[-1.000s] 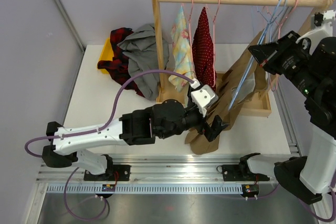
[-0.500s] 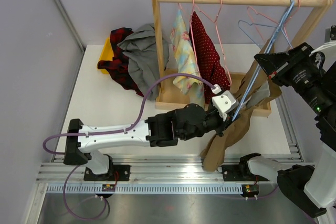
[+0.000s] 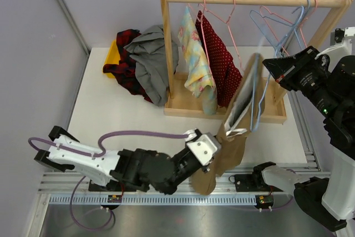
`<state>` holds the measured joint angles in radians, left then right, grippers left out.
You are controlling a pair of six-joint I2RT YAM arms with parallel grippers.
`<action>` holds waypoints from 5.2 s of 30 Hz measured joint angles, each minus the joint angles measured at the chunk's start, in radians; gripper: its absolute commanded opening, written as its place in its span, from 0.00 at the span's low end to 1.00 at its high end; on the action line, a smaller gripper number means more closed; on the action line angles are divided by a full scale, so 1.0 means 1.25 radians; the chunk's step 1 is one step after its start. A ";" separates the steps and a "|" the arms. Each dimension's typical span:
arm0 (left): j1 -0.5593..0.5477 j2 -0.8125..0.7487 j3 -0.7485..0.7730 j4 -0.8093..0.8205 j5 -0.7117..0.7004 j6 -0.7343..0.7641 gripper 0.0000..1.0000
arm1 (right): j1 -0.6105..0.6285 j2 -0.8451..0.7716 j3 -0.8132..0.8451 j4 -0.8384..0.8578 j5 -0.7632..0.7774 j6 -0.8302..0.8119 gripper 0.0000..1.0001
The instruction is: Remove the skirt from the hanger
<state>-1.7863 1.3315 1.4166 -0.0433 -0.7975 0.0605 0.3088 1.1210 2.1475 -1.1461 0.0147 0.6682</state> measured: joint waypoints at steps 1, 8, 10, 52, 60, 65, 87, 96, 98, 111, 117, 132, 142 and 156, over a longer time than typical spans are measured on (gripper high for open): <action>-0.038 -0.016 -0.007 0.016 -0.064 0.034 0.00 | 0.002 -0.002 -0.010 0.002 -0.001 0.000 0.00; -0.171 -0.019 -0.041 0.041 -0.269 0.078 0.00 | 0.003 0.014 -0.027 0.027 0.009 -0.036 0.00; -0.178 -0.001 -0.064 0.022 -0.287 0.043 0.00 | 0.003 0.030 -0.011 0.028 0.008 -0.042 0.00; 0.383 0.284 -0.126 -0.122 0.057 -0.381 0.00 | -0.002 0.009 0.224 -0.356 -0.292 0.072 0.00; 0.288 0.042 -0.233 -0.553 -0.101 -0.623 0.00 | -0.002 -0.034 0.030 -0.251 -0.427 0.015 0.00; 0.429 -0.202 -0.240 -0.781 -0.199 -0.709 0.00 | -0.002 -0.075 0.013 -0.243 -0.487 -0.015 0.00; 1.306 -0.316 -0.117 -0.544 0.195 -0.257 0.00 | -0.001 -0.076 0.074 -0.199 -0.378 -0.090 0.00; 1.306 -0.097 0.311 -0.513 0.273 -0.215 0.00 | -0.001 -0.021 0.056 -0.183 -0.011 -0.116 0.00; 1.306 -0.006 0.433 -0.490 0.287 -0.205 0.00 | -0.001 -0.013 0.014 -0.173 0.027 -0.116 0.00; 1.313 0.538 0.814 0.076 0.409 -0.156 0.00 | -0.001 -0.040 -0.229 -0.059 0.063 -0.113 0.00; 1.316 0.730 0.737 0.208 0.438 -0.239 0.14 | -0.001 -0.062 -0.242 -0.029 0.062 -0.113 0.00; 1.360 0.352 0.021 0.030 0.403 -0.489 0.99 | -0.001 0.034 -0.067 0.026 0.101 -0.138 0.00; 1.285 -0.263 -0.079 -0.074 0.432 -0.446 0.99 | -0.001 0.080 -0.024 0.129 0.240 -0.210 0.00; 1.231 -0.554 -0.296 -0.545 0.439 -0.359 0.99 | -0.054 0.225 -0.081 0.241 0.266 -0.211 0.00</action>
<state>-0.2470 0.6388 1.0466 -0.7250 -0.2489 -0.3878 0.2417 1.4025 2.0457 -0.8452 0.3466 0.4038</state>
